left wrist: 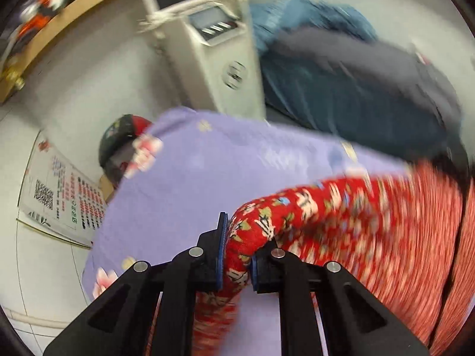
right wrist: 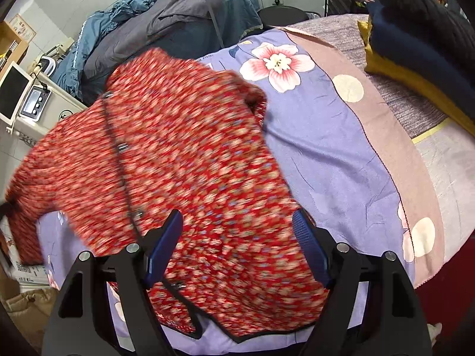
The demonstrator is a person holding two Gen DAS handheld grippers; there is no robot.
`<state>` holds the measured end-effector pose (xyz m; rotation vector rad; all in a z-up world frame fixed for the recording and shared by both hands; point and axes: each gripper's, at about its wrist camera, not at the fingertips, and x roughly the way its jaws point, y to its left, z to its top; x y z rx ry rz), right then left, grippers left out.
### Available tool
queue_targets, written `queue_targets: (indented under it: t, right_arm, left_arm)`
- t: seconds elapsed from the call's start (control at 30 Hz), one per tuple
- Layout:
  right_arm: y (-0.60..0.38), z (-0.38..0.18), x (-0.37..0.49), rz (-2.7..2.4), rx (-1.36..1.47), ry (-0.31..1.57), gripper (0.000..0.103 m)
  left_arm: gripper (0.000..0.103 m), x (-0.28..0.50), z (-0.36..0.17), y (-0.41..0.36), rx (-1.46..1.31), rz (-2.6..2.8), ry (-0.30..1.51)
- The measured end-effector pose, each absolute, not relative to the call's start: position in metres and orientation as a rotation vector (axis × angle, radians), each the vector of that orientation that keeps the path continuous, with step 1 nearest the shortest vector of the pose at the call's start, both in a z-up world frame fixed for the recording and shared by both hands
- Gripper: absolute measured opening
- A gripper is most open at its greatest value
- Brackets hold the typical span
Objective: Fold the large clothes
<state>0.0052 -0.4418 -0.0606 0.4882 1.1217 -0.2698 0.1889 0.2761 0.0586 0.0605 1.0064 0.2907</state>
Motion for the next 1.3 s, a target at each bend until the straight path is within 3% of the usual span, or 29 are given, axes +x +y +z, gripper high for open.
queue_targets:
  t: [0.13,0.33,0.4,0.43,0.47,0.83,1.0,1.1,1.17,1.23,1.3]
  right_arm:
    - [-0.436,-0.054,0.006,-0.284,0.49,1.104,0.076]
    - [-0.428,-0.068,0.001,-0.291,0.532,1.146,0.076]
    - [-0.43,-0.076,0.0,-0.285,0.578,1.163,0.076]
    - [-0.431,-0.079,0.0,-0.283,0.6,1.171,0.076]
    - [-0.434,-0.084,0.0,-0.288,0.62,1.182,0.076]
    - [-0.411,-0.143,0.045,-0.048,0.664,1.284,0.076]
    - [-0.4,-0.141,0.084,0.002,0.524,1.124,0.078]
    - [-0.385,-0.151,0.108,0.091,0.45,1.163,0.082]
    - [-0.373,-0.159,0.113,0.124,0.414,1.211,0.075]
    - [-0.362,-0.159,0.105,0.084,0.307,1.212,0.044]
    - [-0.361,-0.154,0.096,0.069,0.276,1.211,0.023]
  left_arm:
    - [0.013,0.238,0.083,0.326,0.095,0.442,0.95]
    - [0.02,0.269,-0.029,0.346,0.249,0.486,1.322]
    - [0.048,0.249,-0.057,0.343,0.167,0.461,1.345]
    - [0.078,0.241,-0.062,0.343,0.118,0.44,1.336]
    - [0.09,0.226,-0.069,0.34,0.03,0.404,1.316]
    - [0.097,0.146,-0.027,0.311,-0.081,0.286,1.194]
    - [0.097,0.116,-0.045,0.279,-0.061,0.231,1.253]
    - [0.097,0.088,-0.064,0.247,-0.088,0.175,1.307]
    - [0.097,0.073,-0.076,0.229,-0.115,0.148,1.334]
    - [0.097,0.06,-0.086,0.212,-0.137,0.12,1.357]
    - [0.097,0.047,-0.092,0.194,-0.144,0.102,1.373]
